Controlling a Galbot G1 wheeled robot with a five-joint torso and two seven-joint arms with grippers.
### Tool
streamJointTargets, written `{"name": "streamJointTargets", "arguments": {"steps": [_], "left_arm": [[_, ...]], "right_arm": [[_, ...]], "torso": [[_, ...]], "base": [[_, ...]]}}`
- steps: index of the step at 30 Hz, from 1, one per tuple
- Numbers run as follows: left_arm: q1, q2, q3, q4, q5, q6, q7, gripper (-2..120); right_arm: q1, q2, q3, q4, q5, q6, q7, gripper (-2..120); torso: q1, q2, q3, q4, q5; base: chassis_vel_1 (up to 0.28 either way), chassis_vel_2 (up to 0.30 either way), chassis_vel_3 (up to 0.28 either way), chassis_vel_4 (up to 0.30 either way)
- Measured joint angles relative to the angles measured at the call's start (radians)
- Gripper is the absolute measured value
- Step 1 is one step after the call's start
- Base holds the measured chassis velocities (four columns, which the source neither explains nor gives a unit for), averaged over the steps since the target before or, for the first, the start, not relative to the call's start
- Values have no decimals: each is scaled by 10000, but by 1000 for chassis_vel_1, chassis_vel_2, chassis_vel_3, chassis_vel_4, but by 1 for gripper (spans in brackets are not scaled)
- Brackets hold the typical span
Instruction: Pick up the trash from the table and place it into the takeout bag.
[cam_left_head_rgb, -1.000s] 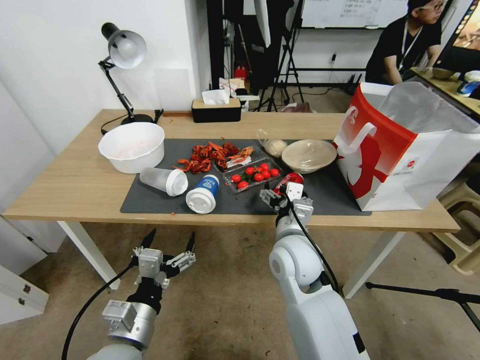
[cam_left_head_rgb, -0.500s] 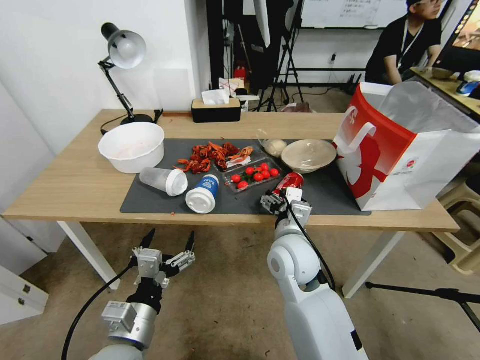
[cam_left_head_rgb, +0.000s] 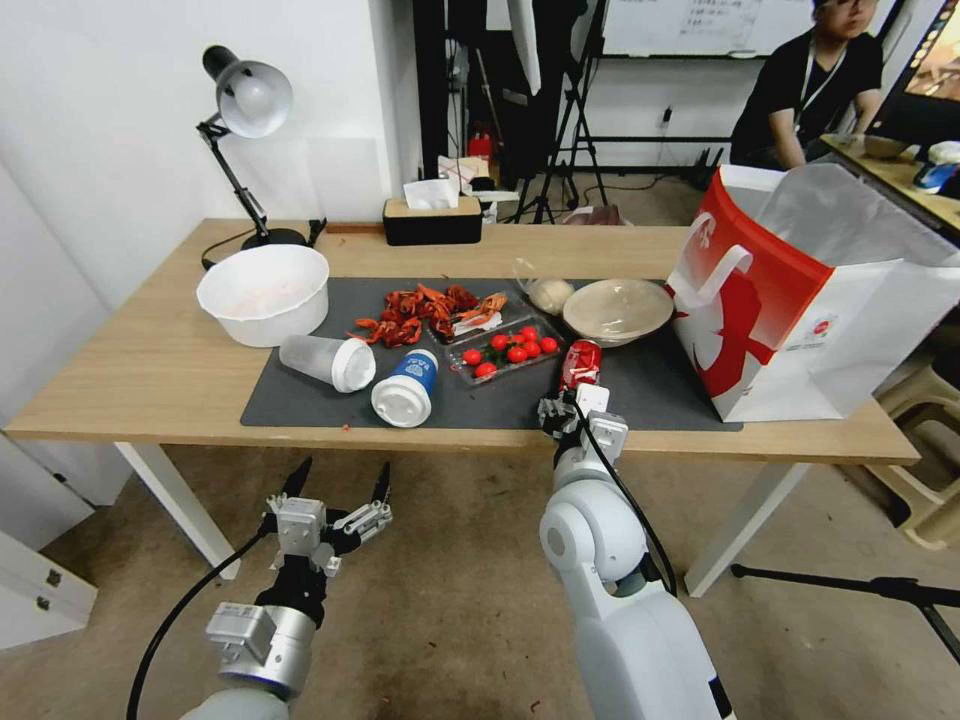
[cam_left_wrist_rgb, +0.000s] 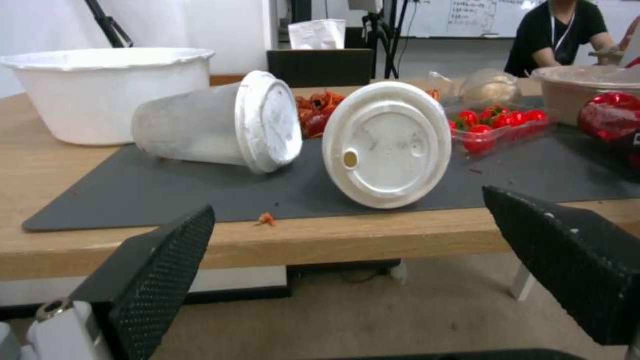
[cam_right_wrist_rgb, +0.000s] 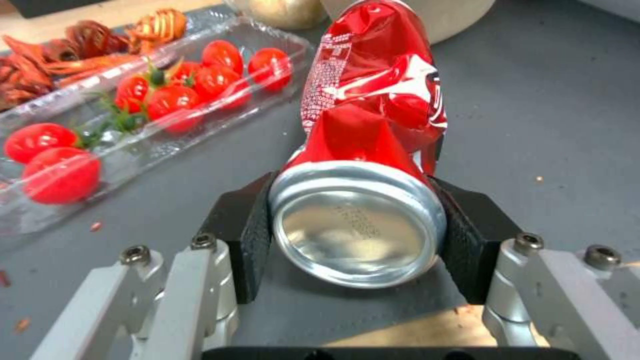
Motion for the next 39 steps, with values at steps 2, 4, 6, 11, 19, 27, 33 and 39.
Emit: {"name": "streamJointTargets", "arguments": {"steps": [2, 4, 6, 11, 19, 27, 33, 39], "left_arm": [[0, 11, 21, 13, 0, -14, -3, 100], [-22, 38, 59, 43, 1, -58, -40, 100], [-24, 45, 88, 43, 2, -74, -53, 100], [-7, 32, 184, 25, 50, -156, -83, 100], [66, -30, 207, -107, 181, -233, -95, 100], [139, -322, 570, -203, 578, -250, -40, 100], [137, -324, 632, -215, 582, -231, 3, 100], [187, -298, 638, -238, 586, -230, 20, 100]], "right_arm": [[-55, 1, 3, 44, -3, 14, -9, 51], [-228, 0, 55, 166, -36, 56, -65, 51], [-302, 0, 69, 236, -48, 77, -98, 51], [-852, -2, 133, 1050, -318, 117, -591, 51], [-1093, -2248, 1464, 3372, -603, 1399, -2806, 51], [946, -6155, 4670, 3642, 4119, 1402, -1442, 51], [1626, -6793, 5057, 2704, 5727, 672, -168, 51], [1879, -6857, 5163, 2175, 6956, 289, 243, 72]], "torso": [[-1, 0, 0, 0, -1], [-1, 0, 0, 0, -1], [-1, 0, 0, 0, 0], [0, 0, 0, 0, -1], [0, 0, 0, 1, 4], [0, 0, 1, 1, 2], [0, 0, 1, 0, 2], [0, 0, 1, 0, -1]], "base": [[0, 0, 0, 0], [0, 0, 0, 0], [0, 0, 0, 0], [0, 0, 0, 0], [0, 0, 0, 0], [0, 0, 0, 0], [0, 0, 0, 0], [0, 0, 0, 0]]}}
